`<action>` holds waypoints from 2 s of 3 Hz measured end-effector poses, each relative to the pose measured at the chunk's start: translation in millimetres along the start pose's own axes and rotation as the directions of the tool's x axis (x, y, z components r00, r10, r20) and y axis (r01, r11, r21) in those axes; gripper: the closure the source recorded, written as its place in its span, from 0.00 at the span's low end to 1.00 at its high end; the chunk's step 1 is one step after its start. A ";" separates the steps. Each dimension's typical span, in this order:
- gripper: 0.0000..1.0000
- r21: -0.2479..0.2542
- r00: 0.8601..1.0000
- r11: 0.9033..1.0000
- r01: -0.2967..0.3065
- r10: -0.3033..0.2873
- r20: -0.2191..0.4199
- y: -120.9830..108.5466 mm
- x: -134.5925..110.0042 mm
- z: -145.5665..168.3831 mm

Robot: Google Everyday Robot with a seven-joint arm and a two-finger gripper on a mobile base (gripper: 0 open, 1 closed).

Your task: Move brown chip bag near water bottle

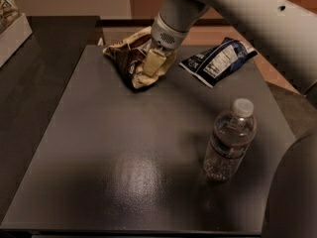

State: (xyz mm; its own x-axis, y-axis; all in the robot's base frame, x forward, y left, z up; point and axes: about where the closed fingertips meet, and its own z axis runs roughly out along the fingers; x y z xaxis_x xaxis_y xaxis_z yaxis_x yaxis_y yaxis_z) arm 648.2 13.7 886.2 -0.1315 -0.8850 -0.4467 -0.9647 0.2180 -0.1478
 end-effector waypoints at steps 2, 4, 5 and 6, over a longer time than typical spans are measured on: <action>1.00 -0.045 0.970 0.969 0.242 -0.240 0.041 11.6 23.7 -48.5; 1.00 -0.119 0.884 0.877 0.465 -0.451 0.125 13.2 64.1 -67.6; 1.00 -0.140 0.840 0.832 0.537 -0.512 0.182 14.5 83.1 -73.1; 1.00 -0.136 0.811 0.809 0.572 -0.532 0.243 22.3 93.7 -82.4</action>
Offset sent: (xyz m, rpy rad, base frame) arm -0.0401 -0.0716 0.0444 -0.0320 -0.1084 0.4376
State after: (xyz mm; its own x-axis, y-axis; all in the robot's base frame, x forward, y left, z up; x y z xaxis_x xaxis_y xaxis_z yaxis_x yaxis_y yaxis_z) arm 595.6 -98.2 913.8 0.4624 -0.7335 -0.4982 -0.8867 -0.3859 -0.2548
